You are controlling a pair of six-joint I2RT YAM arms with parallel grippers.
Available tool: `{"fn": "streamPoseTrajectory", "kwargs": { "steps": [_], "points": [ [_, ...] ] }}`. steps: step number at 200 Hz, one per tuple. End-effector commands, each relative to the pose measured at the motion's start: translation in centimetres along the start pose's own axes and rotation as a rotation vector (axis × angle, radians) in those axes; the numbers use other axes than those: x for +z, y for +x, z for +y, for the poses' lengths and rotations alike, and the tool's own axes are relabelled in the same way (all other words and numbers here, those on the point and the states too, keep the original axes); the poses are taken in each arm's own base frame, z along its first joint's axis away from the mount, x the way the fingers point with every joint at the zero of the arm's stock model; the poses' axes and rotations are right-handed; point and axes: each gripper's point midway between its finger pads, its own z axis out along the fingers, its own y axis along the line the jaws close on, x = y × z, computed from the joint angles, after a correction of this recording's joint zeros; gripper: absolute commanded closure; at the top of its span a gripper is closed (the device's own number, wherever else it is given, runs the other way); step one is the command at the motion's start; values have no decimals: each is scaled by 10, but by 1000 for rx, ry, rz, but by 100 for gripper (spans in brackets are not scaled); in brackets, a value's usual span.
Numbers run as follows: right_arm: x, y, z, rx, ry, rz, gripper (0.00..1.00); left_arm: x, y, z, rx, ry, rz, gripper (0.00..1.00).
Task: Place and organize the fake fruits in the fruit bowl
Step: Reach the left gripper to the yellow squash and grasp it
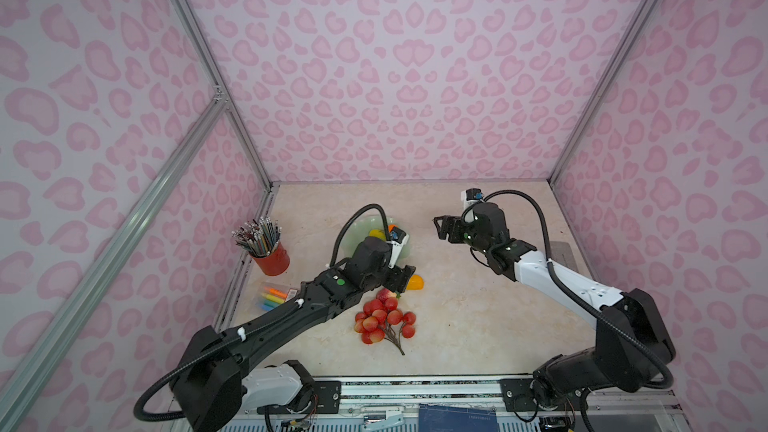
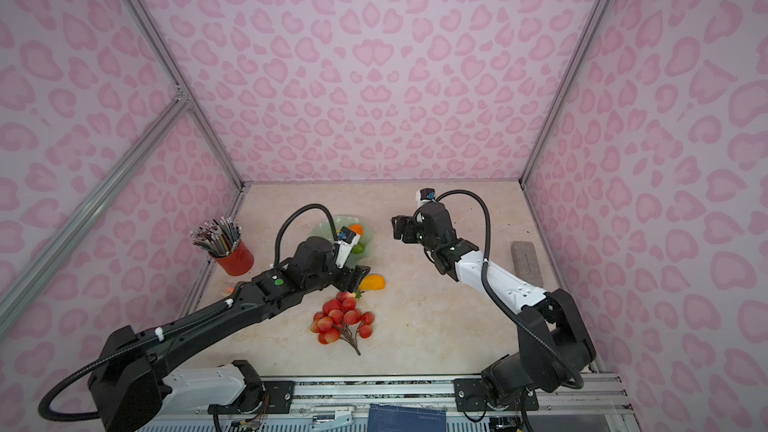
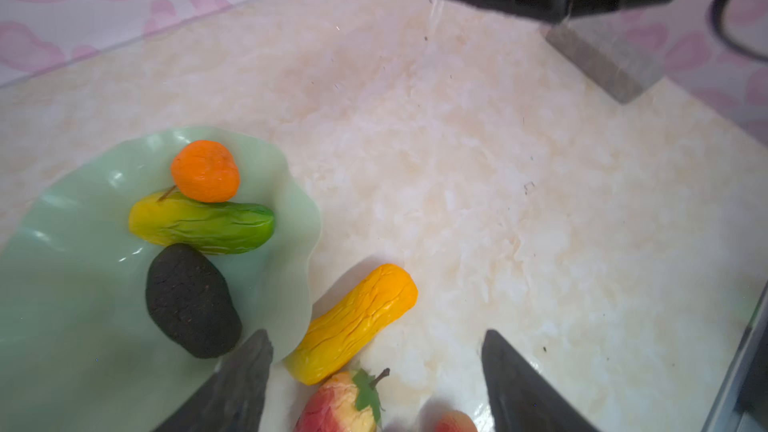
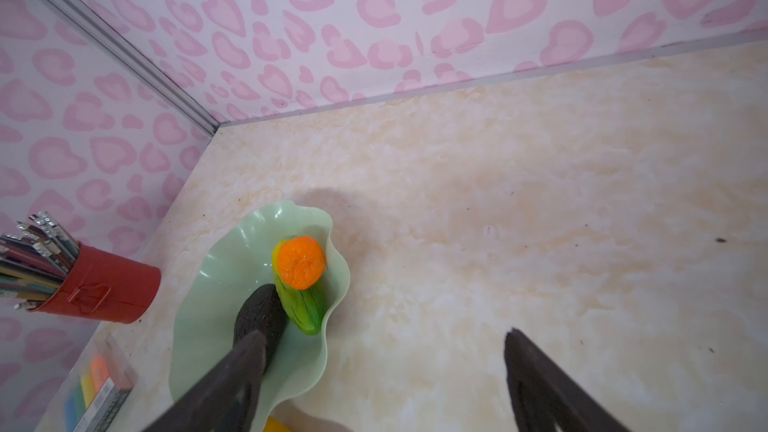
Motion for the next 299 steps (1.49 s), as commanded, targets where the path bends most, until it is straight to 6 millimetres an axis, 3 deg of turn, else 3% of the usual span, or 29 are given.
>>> {"fn": "streamPoseTrajectory", "kwargs": {
  "steps": [1,33,67,151,168,175,197,225,276,299],
  "points": [
    [-20,-1,-18,39,30,-45,11,22,26,-1,173,-32,172,19],
    [-47,6,-48,79,95,-66,10,55,47,-7,287,-47,344,20],
    [-59,14,-69,107,139,-72,10,85,68,-6,350,-86,459,19],
    [-61,11,-77,117,149,-74,10,114,94,-2,335,-105,546,19],
    [-62,11,-80,127,154,-75,10,119,94,-4,331,-99,548,24],
    [-63,10,-80,129,154,-75,10,120,94,-5,327,-93,547,30],
    [-64,11,-83,126,168,-78,10,120,85,-10,309,-76,508,50],
    [-65,9,-87,139,177,-88,10,114,61,-13,304,-75,427,59],
    [-66,5,-86,146,179,-98,10,76,-20,-11,278,-126,173,62],
    [-68,5,-87,138,189,-93,10,48,-46,11,258,-190,96,63]
  ]
}}
